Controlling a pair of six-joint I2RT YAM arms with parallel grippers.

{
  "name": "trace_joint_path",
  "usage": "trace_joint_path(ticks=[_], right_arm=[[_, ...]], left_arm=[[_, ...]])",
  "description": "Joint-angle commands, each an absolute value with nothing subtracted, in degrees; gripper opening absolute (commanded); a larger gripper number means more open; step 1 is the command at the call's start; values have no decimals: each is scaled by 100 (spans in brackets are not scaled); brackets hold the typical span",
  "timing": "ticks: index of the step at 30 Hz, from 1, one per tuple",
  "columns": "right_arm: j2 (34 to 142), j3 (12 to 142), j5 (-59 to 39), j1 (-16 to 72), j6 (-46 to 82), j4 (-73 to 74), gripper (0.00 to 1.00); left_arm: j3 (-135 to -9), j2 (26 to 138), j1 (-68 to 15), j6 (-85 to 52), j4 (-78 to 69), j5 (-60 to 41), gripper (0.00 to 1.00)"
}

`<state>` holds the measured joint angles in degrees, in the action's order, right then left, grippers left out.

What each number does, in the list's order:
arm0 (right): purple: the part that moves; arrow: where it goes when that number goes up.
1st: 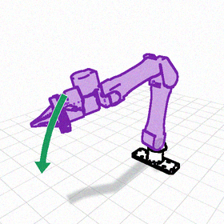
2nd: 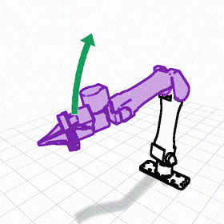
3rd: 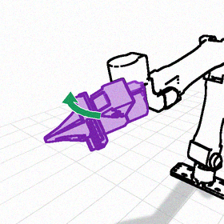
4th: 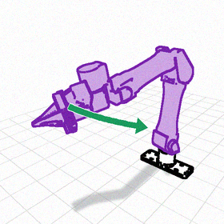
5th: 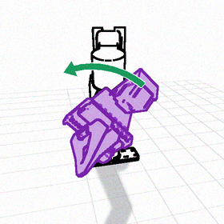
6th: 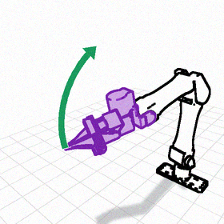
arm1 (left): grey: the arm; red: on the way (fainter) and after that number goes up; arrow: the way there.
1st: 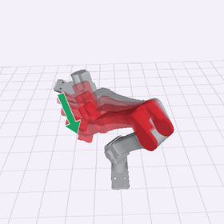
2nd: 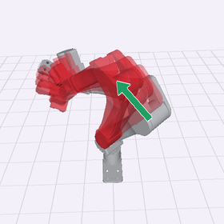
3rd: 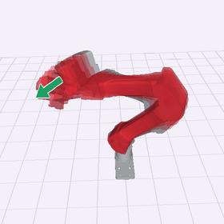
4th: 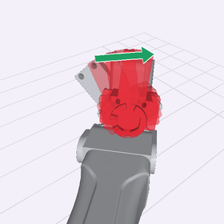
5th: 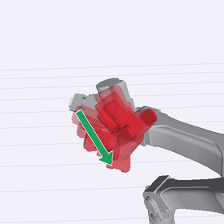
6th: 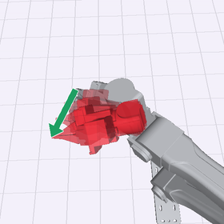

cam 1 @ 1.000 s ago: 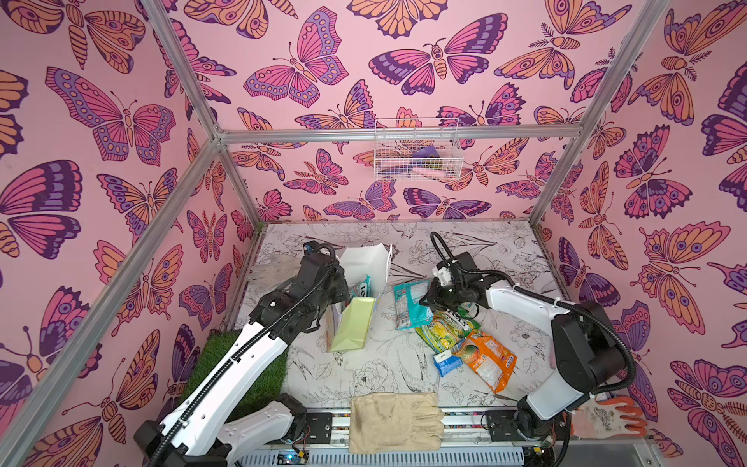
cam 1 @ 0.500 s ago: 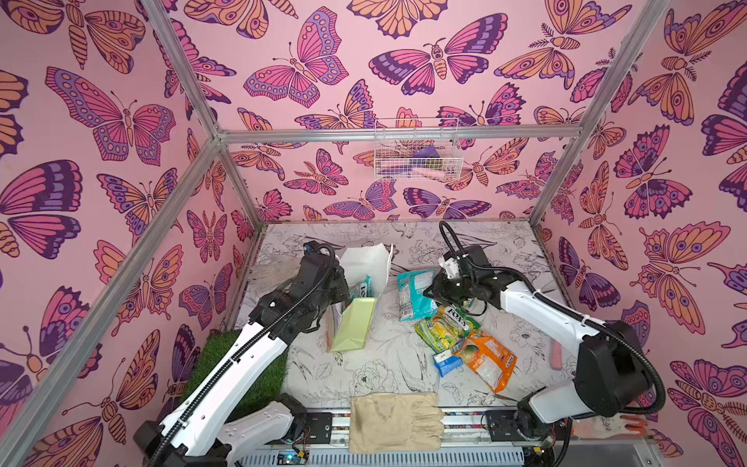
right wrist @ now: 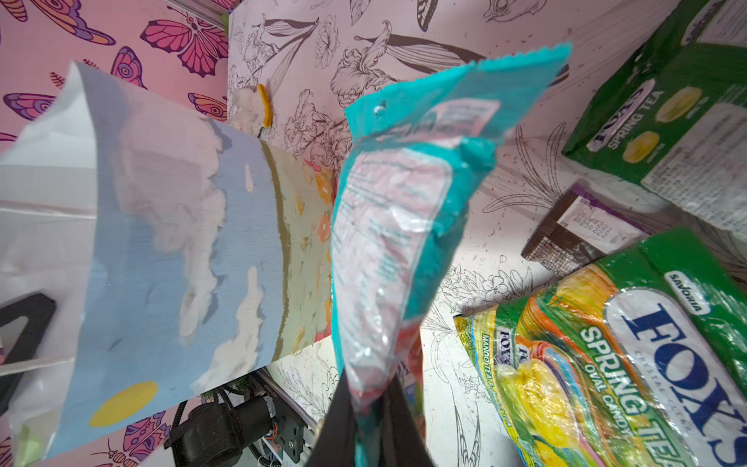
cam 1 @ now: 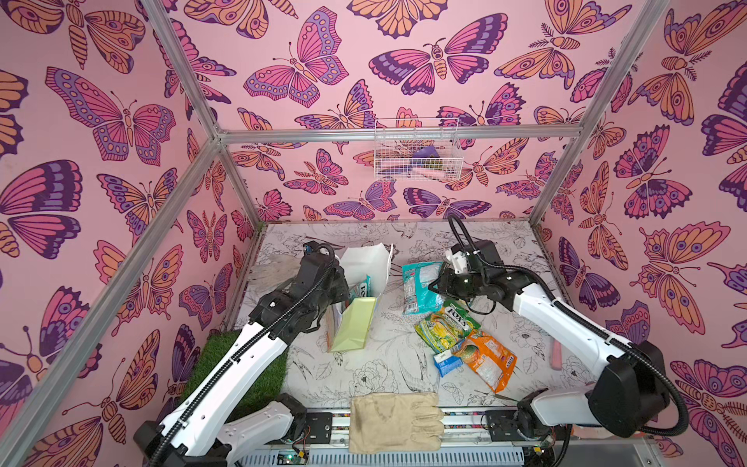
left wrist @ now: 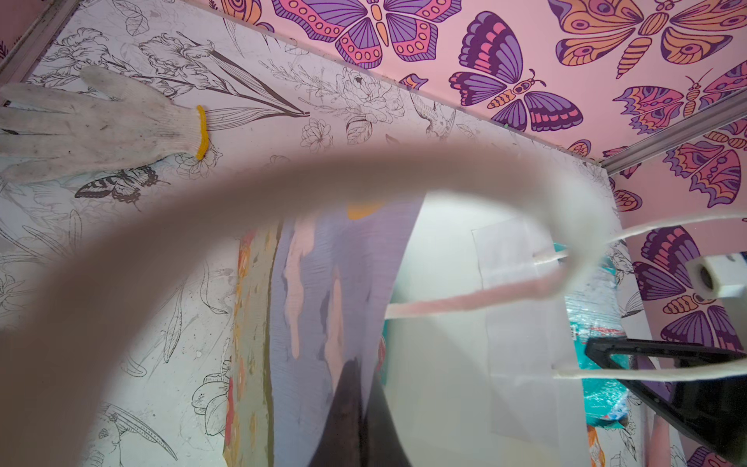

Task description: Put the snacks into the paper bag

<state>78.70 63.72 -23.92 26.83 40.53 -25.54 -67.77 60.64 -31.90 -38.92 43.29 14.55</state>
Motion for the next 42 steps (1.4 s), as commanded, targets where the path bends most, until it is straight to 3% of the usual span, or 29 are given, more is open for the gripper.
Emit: trace_joint_path(ticks=[1, 22, 42], right_arm=[[7583, 6737, -2297, 2742, 4043, -2666, 0], [6824, 7640, -1934, 2767, 3896, -3423, 0], [6832, 9081, -1530, 3068, 3738, -4049, 0]], left_arm=[[-6811, 6055, -3225, -3946, 4274, 1397, 0], [-6864, 6117, -3296, -4001, 4235, 1450, 0], [-6672, 5859, -3302, -4172, 4239, 1814, 0]])
